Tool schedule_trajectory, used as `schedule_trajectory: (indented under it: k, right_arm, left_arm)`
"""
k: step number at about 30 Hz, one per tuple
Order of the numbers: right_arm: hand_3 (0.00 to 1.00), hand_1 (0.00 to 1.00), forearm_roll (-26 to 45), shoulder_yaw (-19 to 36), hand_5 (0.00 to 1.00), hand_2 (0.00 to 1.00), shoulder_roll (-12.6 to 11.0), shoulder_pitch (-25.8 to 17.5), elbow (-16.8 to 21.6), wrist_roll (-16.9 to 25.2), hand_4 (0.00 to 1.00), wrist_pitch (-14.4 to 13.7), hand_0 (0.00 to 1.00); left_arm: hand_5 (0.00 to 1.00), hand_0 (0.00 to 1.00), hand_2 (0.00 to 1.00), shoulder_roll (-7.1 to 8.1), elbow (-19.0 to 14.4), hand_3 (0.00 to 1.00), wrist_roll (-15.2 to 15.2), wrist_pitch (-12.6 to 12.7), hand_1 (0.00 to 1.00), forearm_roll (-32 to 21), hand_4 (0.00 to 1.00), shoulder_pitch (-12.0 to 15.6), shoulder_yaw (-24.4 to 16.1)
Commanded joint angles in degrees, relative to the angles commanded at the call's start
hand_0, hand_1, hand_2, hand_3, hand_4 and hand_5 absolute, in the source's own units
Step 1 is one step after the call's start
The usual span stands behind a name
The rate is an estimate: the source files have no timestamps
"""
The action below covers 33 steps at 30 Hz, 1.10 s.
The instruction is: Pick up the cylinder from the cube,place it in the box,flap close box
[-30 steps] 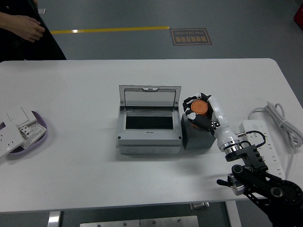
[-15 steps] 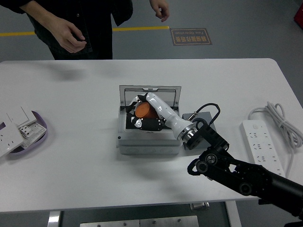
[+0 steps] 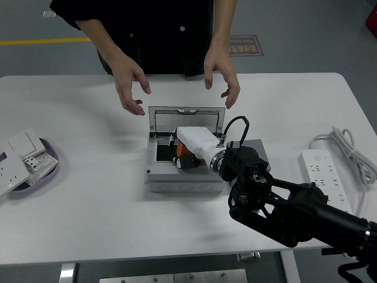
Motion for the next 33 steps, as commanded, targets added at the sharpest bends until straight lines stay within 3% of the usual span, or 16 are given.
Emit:
schedule_trajectory:
  k: [1,6,7,17,21,27,33]
  right_arm:
    - [0.649,0.657,-0.8,-0.1,0.272,0.669,0.0,0.0,0.0,-0.6,0.411,-0.1,0.627]
    - [0.649,0.657,-2.3,-0.1,0.272,0.669,0.1,0.1,0.0,-1.4,0.411,-0.3,0.627]
    - [0.707,0.710,-2.5,-0.1,0.436,0.744,0.1,0.0,0.0,-1.4,0.640,-0.4,0.807]
    - [0.729,0.710,-1.9,0.0,0.477,0.743,-0.5,-0.6,0.7,-0.5,0.697,-1.4,0.819]
    - [0.724,0.704,2.5,1.3,0.501,0.735,-1.7,-2.1,2.7,1.0,0.723,-3.0,0.815]
    - [0.713,0.699,13.2,4.5,0.518,0.724,-5.4,-5.3,9.0,5.4,0.742,-6.2,0.806]
    - [0.686,0.677,21.8,7.1,0.523,0.702,-8.0,-5.1,16.1,6.9,0.745,-7.2,0.784]
  left_arm:
    - [0.213,0.592,0.625,0.00,0.0,0.639,0.0,0.0,0.629,0.0,0.701,0.0,0.0]
    - [0.213,0.592,0.625,0.00,0.0,0.639,0.0,0.0,0.629,0.0,0.701,0.0,0.0]
    - [0.214,0.592,0.626,-0.01,0.0,0.639,0.0,0.0,0.629,0.0,0.700,0.0,0.0]
    - [0.212,0.592,0.625,-0.09,-0.1,0.639,0.0,0.0,0.629,0.3,0.699,0.0,-0.3]
    - [0.212,0.592,0.626,-0.16,-0.3,0.639,0.0,0.0,0.629,0.8,0.699,0.0,-0.8]
    - [0.211,0.592,0.625,-0.31,-0.4,0.639,0.1,0.0,0.629,1.3,0.699,0.2,-1.1]
    - [0.212,0.593,0.625,-0.38,-0.4,0.639,0.1,0.0,0.629,1.3,0.700,0.1,-0.9]
